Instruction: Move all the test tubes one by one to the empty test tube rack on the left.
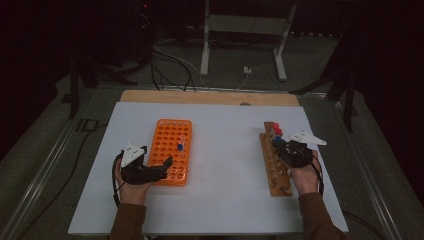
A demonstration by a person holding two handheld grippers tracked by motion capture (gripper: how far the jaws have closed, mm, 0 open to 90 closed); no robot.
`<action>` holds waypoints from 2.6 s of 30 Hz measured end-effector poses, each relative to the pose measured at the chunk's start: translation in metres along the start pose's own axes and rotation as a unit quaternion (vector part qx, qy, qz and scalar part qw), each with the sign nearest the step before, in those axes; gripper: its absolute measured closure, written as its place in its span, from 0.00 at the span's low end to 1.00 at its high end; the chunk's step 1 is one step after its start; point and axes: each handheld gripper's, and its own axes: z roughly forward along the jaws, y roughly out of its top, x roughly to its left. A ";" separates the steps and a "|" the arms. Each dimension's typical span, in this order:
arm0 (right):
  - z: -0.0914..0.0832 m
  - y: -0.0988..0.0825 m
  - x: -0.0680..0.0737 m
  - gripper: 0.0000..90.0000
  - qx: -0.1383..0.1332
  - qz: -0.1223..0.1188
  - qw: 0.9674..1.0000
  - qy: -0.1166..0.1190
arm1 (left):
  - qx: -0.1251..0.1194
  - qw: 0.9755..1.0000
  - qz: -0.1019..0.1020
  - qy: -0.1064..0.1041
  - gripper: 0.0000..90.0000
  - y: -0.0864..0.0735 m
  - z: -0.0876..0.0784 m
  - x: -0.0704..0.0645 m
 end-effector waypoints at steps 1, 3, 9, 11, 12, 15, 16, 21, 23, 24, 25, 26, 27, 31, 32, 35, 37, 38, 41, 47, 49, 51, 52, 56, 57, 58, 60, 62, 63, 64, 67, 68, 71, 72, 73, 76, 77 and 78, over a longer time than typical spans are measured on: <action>-0.002 0.001 0.000 0.86 -0.003 0.000 1.000 -0.001 | 0.001 1.000 0.001 0.000 0.01 0.000 0.000 0.000; -0.006 0.003 -0.001 0.86 -0.011 0.003 1.000 0.001 | 0.001 1.000 0.002 0.001 0.01 -0.001 0.000 -0.001; -0.022 0.011 -0.003 0.86 -0.036 0.009 0.999 0.001 | 0.001 1.000 0.007 0.000 0.01 0.000 -0.003 -0.003; -0.029 0.016 -0.002 0.86 -0.044 0.007 0.999 0.001 | 0.000 1.000 0.005 -0.002 0.01 0.000 -0.003 -0.003; -0.032 0.019 -0.002 0.86 -0.049 0.004 0.999 0.002 | 0.000 1.000 0.004 -0.002 0.01 0.001 -0.003 -0.003; -0.041 0.027 0.000 0.86 -0.062 0.000 0.998 0.003 | -0.002 1.000 0.005 -0.006 0.01 0.003 -0.002 -0.003; -0.044 0.030 0.001 0.86 -0.066 -0.001 0.998 0.004 | -0.004 1.000 0.005 -0.007 0.01 0.004 -0.003 -0.004; -0.054 0.041 0.009 0.86 -0.086 -0.004 0.996 0.025 | -0.019 0.999 0.015 -0.021 0.01 0.010 -0.006 -0.010; -0.055 0.042 0.015 0.86 -0.089 -0.007 0.995 0.036 | -0.025 0.999 0.020 -0.028 0.01 0.014 -0.006 -0.013; -0.055 0.043 0.018 0.86 -0.089 -0.008 0.995 0.042 | -0.029 0.999 0.022 -0.034 0.01 0.015 -0.006 -0.015; -0.054 0.043 0.021 0.86 -0.087 -0.009 0.995 0.047 | -0.032 0.998 0.025 -0.041 0.01 0.017 -0.006 -0.017; -0.053 0.043 0.024 0.86 -0.086 -0.011 0.995 0.053 | -0.032 0.998 0.028 -0.045 0.01 0.019 -0.005 -0.019; -0.052 0.043 0.028 0.86 -0.083 -0.014 0.995 0.057 | -0.033 0.998 0.031 -0.053 0.01 0.021 -0.005 -0.022; -0.047 0.044 0.040 0.86 -0.077 -0.018 0.994 0.080 | -0.038 0.996 0.050 -0.067 0.01 0.028 -0.001 -0.032; -0.046 0.044 0.043 0.86 -0.074 -0.019 0.993 0.085 | -0.040 0.995 0.051 -0.072 0.01 0.030 0.000 -0.035; -0.041 0.044 0.051 0.86 -0.066 -0.021 0.993 0.099 | -0.043 0.994 0.050 -0.085 0.01 0.034 0.003 -0.042; -0.038 0.044 0.056 0.86 -0.061 -0.022 0.992 0.110 | -0.044 0.993 0.057 -0.090 0.04 0.035 0.005 -0.048; -0.037 0.044 0.058 0.86 -0.058 -0.023 0.992 0.114 | -0.043 0.993 0.060 -0.092 0.05 0.035 0.006 -0.051; -0.032 0.043 0.064 0.86 -0.052 -0.021 0.990 0.129 | -0.036 0.992 0.066 -0.103 0.06 0.036 0.012 -0.061; -0.026 0.045 0.079 0.86 -0.045 -0.024 0.987 0.152 | -0.027 0.989 0.080 -0.118 0.07 0.038 0.027 -0.079; -0.024 0.045 0.084 0.86 -0.043 -0.027 0.986 0.159 | -0.023 0.988 0.089 -0.121 0.07 0.038 0.033 -0.086; -0.022 0.045 0.088 0.86 -0.040 -0.030 0.985 0.164 | -0.017 0.987 0.097 -0.126 0.08 0.038 0.038 -0.091; -0.021 0.045 0.091 0.86 -0.038 -0.032 0.985 0.167 | -0.014 0.986 0.099 -0.130 0.09 0.038 0.041 -0.094; -0.017 0.045 0.098 0.86 -0.034 -0.032 0.982 0.181 | -0.003 0.983 0.116 -0.143 0.17 0.037 0.050 -0.105; -0.017 0.045 0.099 0.86 -0.033 -0.032 0.982 0.185 | 0.000 0.982 0.118 -0.146 0.18 0.036 0.053 -0.107; -0.016 0.045 0.101 0.86 -0.033 -0.031 0.981 0.188 | 0.004 0.982 0.121 -0.147 0.18 0.036 0.055 -0.109; -0.015 0.045 0.104 0.86 -0.032 -0.033 0.980 0.193 | 0.007 0.980 0.127 -0.152 0.18 0.035 0.059 -0.113; -0.014 0.045 0.108 0.86 -0.030 -0.036 0.979 0.197 | 0.010 0.979 0.133 -0.155 0.18 0.034 0.062 -0.117; -0.013 0.045 0.109 0.86 -0.028 -0.038 0.979 0.200 | 0.013 0.979 0.134 -0.155 0.18 0.034 0.064 -0.118; -0.013 0.045 0.111 0.86 -0.027 -0.036 0.978 0.203 | 0.016 0.978 0.136 -0.155 0.18 0.034 0.065 -0.119; -0.011 0.044 0.115 0.86 -0.025 -0.040 0.977 0.209 | 0.019 0.978 0.138 -0.154 0.21 0.032 0.068 -0.122; -0.011 0.044 0.116 0.86 -0.024 -0.040 0.976 0.211 | 0.020 0.978 0.139 -0.155 0.24 0.032 0.069 -0.122; -0.010 0.044 0.119 0.86 -0.023 -0.039 0.975 0.217 | 0.021 0.977 0.142 -0.159 0.33 0.031 0.070 -0.124; -0.010 0.044 0.120 0.86 -0.023 -0.038 0.974 0.220 | 0.022 0.976 0.143 -0.162 0.38 0.031 0.070 -0.124; -0.010 0.044 0.120 0.86 -0.023 -0.040 0.974 0.222 | 0.023 0.975 0.143 -0.166 0.43 0.031 0.071 -0.124; -0.010 0.044 0.123 0.86 -0.021 -0.042 0.973 0.227 | 0.022 0.973 0.146 -0.175 0.60 0.030 0.071 -0.124; -0.010 0.044 0.124 0.86 -0.021 -0.043 0.973 0.227 | 0.021 0.973 0.146 -0.179 0.65 0.030 0.071 -0.124; -0.010 0.044 0.124 0.86 -0.020 -0.045 0.972 0.228 | 0.021 0.972 0.147 -0.182 0.69 0.029 0.070 -0.124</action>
